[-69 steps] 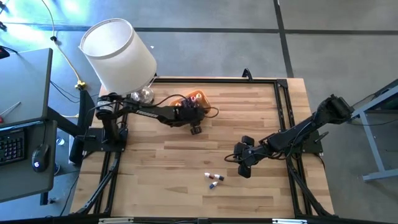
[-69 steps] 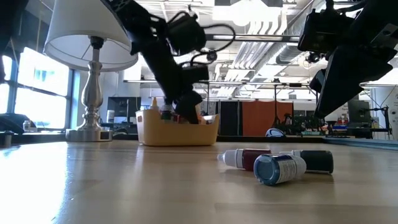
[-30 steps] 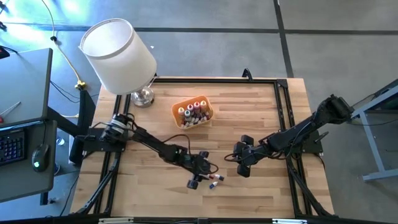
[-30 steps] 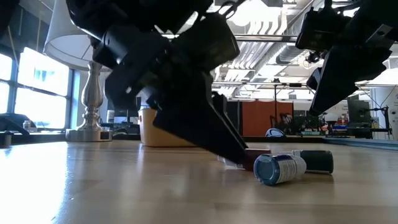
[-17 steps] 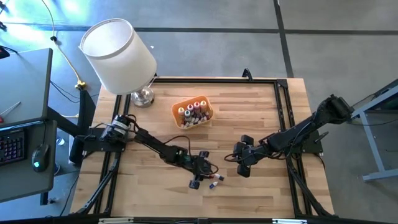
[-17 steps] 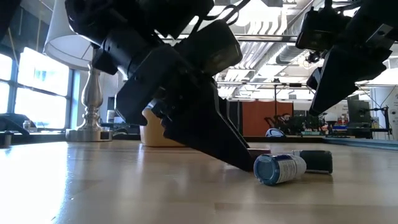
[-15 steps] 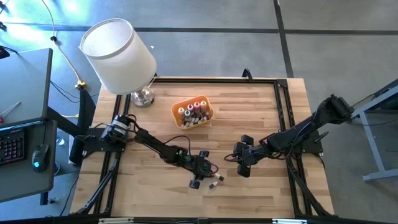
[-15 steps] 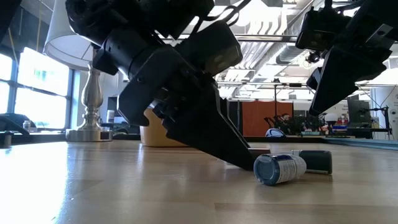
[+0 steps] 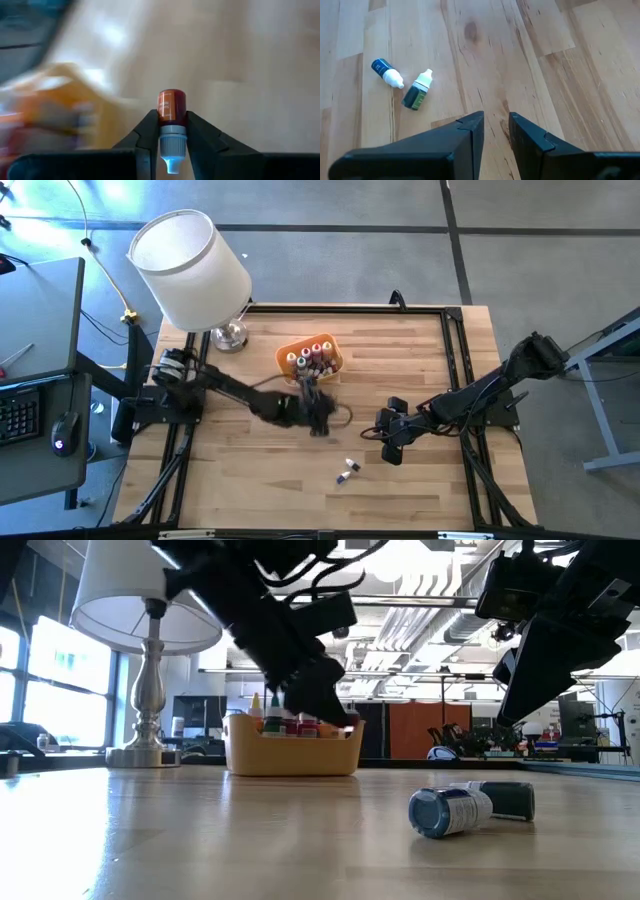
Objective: Pick & Place food coloring
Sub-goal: Put the small orange food coloring bottle into the bin, then put the small green food coloring bottle into the bin
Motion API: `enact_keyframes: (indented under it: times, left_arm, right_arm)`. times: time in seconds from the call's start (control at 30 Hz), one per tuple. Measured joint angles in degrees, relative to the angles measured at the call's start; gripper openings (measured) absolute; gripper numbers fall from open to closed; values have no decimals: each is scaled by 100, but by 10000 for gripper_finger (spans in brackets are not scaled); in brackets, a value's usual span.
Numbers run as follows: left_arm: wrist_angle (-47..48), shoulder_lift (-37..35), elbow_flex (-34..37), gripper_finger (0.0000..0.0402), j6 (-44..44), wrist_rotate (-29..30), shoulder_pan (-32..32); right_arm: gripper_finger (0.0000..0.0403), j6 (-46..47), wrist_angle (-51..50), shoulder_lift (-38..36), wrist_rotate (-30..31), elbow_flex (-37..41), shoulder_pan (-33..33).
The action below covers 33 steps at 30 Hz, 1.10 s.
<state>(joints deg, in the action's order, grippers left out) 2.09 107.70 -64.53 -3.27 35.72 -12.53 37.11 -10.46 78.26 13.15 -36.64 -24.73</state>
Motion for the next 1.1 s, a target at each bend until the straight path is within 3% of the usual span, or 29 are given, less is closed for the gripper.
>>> enact_keyframes:
  times: [0.1,0.2,0.4,0.47,0.77,0.93,1.1]
  left_arm:
    - [414,-241,2,72,-3,468,418]
    - [383,-274,-7,72,-105,501,886]
    - [531,-265,0,76,-511,-654,1645]
    - [543,-264,0,85,-558,-731,1751]
    - [531,-264,0,149,-602,-864,1694]
    - [448,-332,1,153,-552,-868,1507]
    - [925,-650,-195,153,-455,-1453,1227]
  right_arm:
    - [83,2,4,0,0,0,0]
    - [83,1,2,0,0,2,0]
    - [83,0,2,0,-2,4,0]
    - [83,-3,0,0,0,4,0]
    - [83,2,62,0,18,7,-2]
    - [83,-123,441,0,419,7,0]
    - [83,-1033,938,0,986,7,65]
